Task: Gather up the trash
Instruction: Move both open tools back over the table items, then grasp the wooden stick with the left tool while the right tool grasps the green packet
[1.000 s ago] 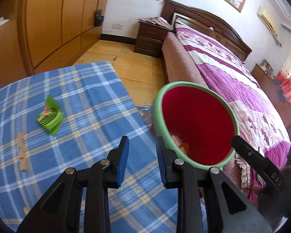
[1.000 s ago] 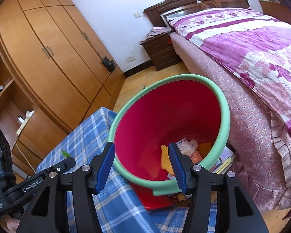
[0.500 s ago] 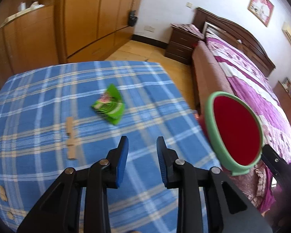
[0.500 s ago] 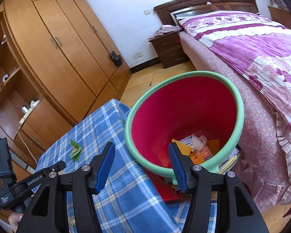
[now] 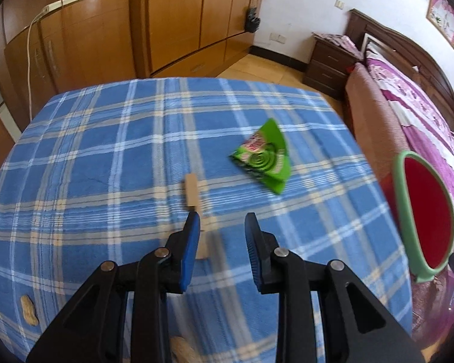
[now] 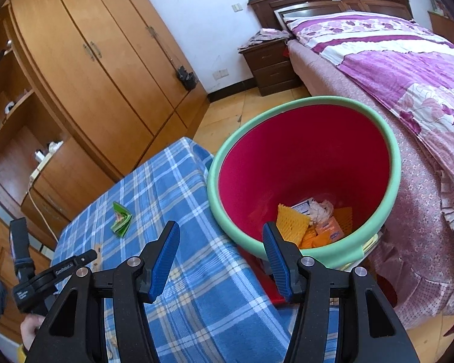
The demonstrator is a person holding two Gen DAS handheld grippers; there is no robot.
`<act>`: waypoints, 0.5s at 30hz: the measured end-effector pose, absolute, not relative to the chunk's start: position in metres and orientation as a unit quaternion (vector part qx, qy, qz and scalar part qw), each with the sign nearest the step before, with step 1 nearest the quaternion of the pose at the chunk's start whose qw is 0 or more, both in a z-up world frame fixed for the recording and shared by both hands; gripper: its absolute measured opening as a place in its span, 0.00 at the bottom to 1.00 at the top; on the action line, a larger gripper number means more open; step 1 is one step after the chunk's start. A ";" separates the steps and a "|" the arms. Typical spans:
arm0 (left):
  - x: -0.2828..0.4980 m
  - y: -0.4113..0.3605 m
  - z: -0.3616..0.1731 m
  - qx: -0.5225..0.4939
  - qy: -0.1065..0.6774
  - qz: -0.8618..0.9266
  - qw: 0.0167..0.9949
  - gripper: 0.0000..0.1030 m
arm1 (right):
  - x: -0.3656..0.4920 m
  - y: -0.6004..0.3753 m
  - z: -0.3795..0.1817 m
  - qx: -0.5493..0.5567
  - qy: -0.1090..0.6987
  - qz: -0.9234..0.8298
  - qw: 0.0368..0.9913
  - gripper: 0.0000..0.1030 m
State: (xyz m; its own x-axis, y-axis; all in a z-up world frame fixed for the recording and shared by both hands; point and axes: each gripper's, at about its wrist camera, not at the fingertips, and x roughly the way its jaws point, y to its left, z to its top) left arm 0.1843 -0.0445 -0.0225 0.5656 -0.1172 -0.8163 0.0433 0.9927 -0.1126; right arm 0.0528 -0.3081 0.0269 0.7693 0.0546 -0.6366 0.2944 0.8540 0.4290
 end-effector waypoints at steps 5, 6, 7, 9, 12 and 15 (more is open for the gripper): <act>0.191 -0.036 -0.036 -0.049 0.476 -0.030 0.878 0.29 | 0.057 -0.304 0.025 0.258 0.340 -0.063 0.902 0.57; 0.192 -0.035 -0.038 -0.050 0.477 -0.029 0.877 0.29 | 0.057 -0.303 0.025 0.257 0.341 -0.063 0.902 0.57; 0.192 -0.034 -0.039 -0.050 0.477 -0.029 0.877 0.29 | 0.058 -0.302 0.024 0.256 0.342 -0.063 0.902 0.57; 0.192 -0.033 -0.040 -0.049 0.473 -0.031 0.879 0.29 | 0.060 -0.299 0.024 0.254 0.345 -0.061 0.901 0.57; 0.192 -0.034 -0.041 -0.044 0.468 -0.038 0.882 0.24 | 0.063 -0.295 0.025 0.251 0.349 -0.058 0.901 0.57; 0.195 -0.032 -0.041 -0.047 0.465 -0.043 0.883 0.12 | 0.066 -0.289 0.027 0.244 0.352 -0.053 0.902 0.57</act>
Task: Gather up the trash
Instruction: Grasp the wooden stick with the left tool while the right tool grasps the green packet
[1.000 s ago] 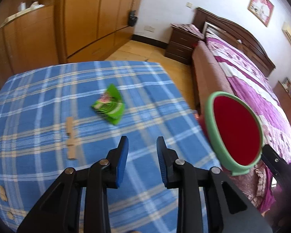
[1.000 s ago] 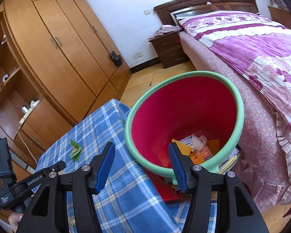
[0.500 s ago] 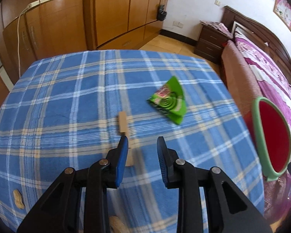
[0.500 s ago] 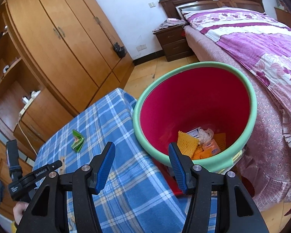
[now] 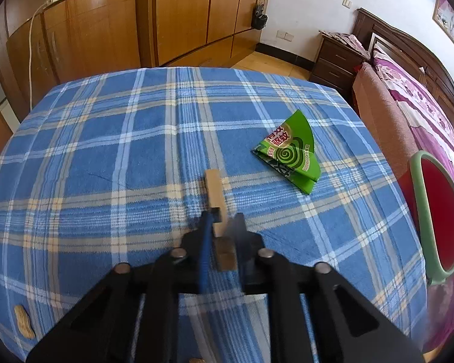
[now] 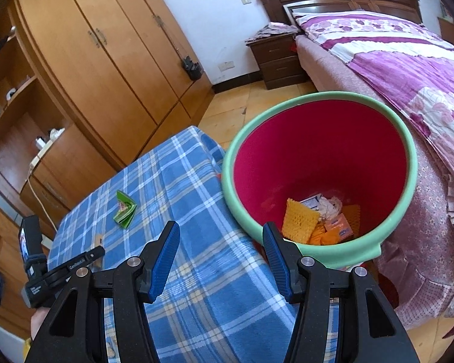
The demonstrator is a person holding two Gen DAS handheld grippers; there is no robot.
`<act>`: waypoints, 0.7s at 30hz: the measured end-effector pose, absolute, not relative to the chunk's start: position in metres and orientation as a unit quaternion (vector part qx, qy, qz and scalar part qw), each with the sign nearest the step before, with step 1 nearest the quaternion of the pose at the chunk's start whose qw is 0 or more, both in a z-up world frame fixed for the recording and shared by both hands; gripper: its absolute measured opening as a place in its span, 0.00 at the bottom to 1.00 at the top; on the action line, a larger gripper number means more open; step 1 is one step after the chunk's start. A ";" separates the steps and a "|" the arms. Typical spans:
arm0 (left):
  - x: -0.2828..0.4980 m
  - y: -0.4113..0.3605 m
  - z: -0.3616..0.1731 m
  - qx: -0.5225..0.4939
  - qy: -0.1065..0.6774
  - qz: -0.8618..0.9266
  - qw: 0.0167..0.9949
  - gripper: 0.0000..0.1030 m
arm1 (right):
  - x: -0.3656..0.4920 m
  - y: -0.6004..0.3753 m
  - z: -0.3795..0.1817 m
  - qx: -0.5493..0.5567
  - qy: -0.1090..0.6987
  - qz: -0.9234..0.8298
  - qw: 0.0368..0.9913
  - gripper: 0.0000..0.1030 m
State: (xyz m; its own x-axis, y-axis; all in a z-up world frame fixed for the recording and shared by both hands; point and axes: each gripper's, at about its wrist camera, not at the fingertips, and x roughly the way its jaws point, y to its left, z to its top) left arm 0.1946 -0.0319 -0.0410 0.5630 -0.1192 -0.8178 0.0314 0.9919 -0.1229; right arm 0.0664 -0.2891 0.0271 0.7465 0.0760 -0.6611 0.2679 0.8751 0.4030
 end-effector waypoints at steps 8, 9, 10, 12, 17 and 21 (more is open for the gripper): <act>0.199 -0.016 -0.029 -0.067 0.452 -0.051 0.888 0.09 | 0.084 -0.266 0.039 0.218 0.362 -0.029 0.906 0.57; 0.201 -0.013 -0.026 -0.067 0.448 -0.050 0.890 0.09 | 0.087 -0.263 0.040 0.216 0.363 -0.026 0.906 0.57; 0.202 -0.010 -0.022 -0.067 0.443 -0.048 0.892 0.09 | 0.091 -0.260 0.041 0.213 0.365 -0.022 0.906 0.57; 0.206 -0.002 -0.014 -0.069 0.433 -0.042 0.898 0.10 | 0.100 -0.252 0.044 0.207 0.369 -0.012 0.906 0.57; 0.217 0.017 -0.001 -0.076 0.415 -0.025 0.906 0.09 | 0.125 -0.229 0.046 0.191 0.383 0.018 0.904 0.57; 0.225 0.033 -0.002 -0.080 0.411 -0.009 0.908 0.09 | 0.148 -0.207 0.042 0.176 0.396 0.045 0.900 0.57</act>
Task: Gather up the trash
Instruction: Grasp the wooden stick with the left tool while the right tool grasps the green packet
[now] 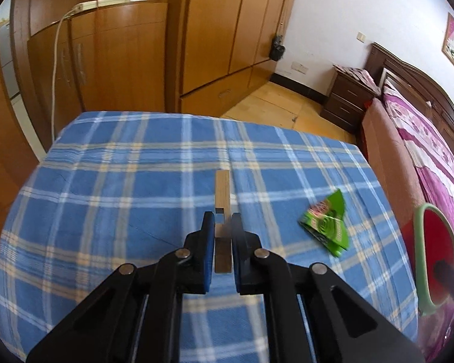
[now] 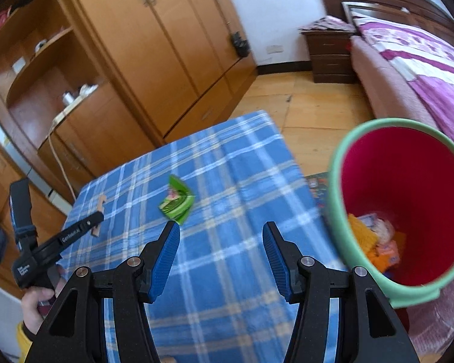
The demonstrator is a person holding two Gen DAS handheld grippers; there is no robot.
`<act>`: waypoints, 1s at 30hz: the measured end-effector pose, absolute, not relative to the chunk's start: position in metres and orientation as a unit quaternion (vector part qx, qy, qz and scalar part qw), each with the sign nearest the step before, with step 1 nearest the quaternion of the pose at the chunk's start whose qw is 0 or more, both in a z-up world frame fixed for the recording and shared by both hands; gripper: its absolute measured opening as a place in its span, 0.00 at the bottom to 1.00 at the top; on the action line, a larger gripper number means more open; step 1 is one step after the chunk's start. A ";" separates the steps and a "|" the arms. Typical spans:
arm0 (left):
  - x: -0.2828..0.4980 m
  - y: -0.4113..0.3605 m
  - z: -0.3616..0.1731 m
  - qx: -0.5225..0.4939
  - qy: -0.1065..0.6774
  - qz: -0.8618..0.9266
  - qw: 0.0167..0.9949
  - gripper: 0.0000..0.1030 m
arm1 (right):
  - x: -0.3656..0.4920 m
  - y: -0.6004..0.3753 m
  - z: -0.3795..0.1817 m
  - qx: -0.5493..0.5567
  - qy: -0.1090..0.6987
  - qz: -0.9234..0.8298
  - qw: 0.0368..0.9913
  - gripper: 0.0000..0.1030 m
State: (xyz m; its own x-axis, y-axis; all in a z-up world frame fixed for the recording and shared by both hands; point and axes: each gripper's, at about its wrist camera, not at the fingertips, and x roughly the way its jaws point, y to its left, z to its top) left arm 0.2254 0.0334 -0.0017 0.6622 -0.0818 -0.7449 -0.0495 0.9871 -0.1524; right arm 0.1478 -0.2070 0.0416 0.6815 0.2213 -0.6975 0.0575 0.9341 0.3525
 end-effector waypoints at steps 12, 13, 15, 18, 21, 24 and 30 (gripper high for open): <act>0.237 0.065 -0.027 -0.116 0.421 0.020 0.900 0.09 | 0.219 -0.158 0.006 0.145 0.430 0.092 0.886 0.70; 0.237 0.067 -0.028 -0.118 0.421 0.021 0.899 0.09 | 0.225 -0.155 0.003 0.145 0.434 0.094 0.884 0.73; 0.239 0.070 -0.031 -0.123 0.422 0.022 0.898 0.09 | 0.234 -0.151 -0.002 0.144 0.439 0.099 0.882 0.73; 0.239 0.072 -0.033 -0.127 0.421 0.024 0.898 0.09 | 0.245 -0.144 -0.008 0.131 0.444 0.102 0.880 0.73; 0.239 0.073 -0.034 -0.131 0.421 0.022 0.897 0.09 | 0.253 -0.133 -0.016 0.112 0.453 0.104 0.878 0.73; 0.239 0.072 -0.034 -0.133 0.421 0.018 0.897 0.09 | 0.258 -0.123 -0.021 0.089 0.456 0.105 0.879 0.73; 0.239 0.070 -0.035 -0.131 0.421 0.014 0.897 0.09 | 0.259 -0.103 -0.025 0.022 0.440 0.087 0.893 0.72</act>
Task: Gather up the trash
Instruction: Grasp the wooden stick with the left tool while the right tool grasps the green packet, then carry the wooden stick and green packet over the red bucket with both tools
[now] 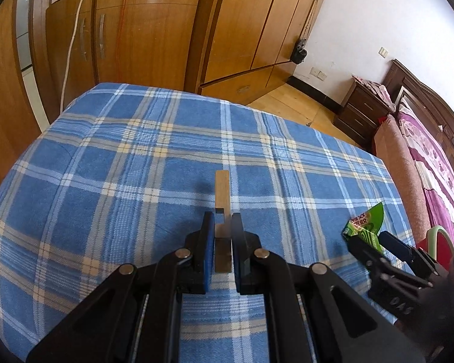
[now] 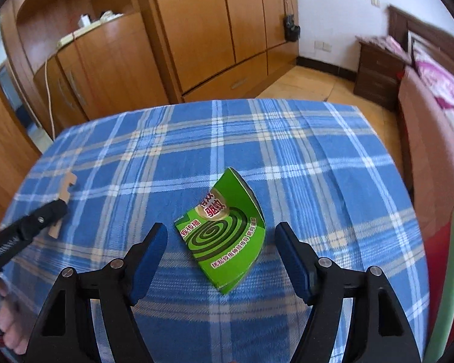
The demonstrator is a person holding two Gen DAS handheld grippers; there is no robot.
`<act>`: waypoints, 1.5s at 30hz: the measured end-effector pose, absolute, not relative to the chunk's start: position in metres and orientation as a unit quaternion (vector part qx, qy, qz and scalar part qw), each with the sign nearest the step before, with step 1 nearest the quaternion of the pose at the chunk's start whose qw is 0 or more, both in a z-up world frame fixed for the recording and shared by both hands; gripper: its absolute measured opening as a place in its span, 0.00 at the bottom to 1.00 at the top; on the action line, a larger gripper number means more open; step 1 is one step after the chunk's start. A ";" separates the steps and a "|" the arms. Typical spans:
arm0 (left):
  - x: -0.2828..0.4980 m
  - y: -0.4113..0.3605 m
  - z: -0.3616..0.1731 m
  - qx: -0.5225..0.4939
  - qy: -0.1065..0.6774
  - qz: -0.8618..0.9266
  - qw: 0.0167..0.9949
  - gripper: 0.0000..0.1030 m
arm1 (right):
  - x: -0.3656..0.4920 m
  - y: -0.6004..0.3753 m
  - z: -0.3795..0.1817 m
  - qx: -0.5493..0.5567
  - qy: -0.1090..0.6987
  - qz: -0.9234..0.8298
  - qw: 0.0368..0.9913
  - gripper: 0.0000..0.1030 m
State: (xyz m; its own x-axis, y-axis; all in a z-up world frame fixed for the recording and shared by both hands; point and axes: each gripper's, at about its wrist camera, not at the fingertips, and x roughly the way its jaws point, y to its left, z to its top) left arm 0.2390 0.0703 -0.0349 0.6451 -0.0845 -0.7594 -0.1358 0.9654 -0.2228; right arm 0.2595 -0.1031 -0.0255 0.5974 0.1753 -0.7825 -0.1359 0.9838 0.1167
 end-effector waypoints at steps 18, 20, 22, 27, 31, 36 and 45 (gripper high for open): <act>0.222 0.055 -0.015 -0.126 0.406 -0.013 0.905 0.09 | 0.227 -0.117 -0.011 0.072 0.436 0.108 0.890 0.57; 0.218 0.051 -0.012 -0.127 0.405 -0.018 0.905 0.09 | 0.218 -0.122 -0.007 0.085 0.434 0.109 0.890 0.57; 0.213 0.048 -0.008 -0.127 0.403 -0.024 0.906 0.09 | 0.209 -0.127 -0.005 0.096 0.432 0.108 0.890 0.57; 0.200 0.037 0.002 -0.130 0.398 -0.042 0.907 0.09 | 0.183 -0.148 0.005 0.123 0.421 0.095 0.894 0.57; 0.188 0.023 0.009 -0.131 0.395 -0.058 0.907 0.09 | 0.163 -0.166 0.017 0.142 0.405 0.079 0.900 0.57; 0.172 0.001 0.018 -0.126 0.393 -0.082 0.907 0.09 | 0.139 -0.186 0.033 0.153 0.381 0.055 0.910 0.57; 0.146 -0.042 0.037 -0.105 0.386 -0.133 0.907 0.09 | 0.097 -0.227 0.049 0.177 0.350 0.021 0.920 0.57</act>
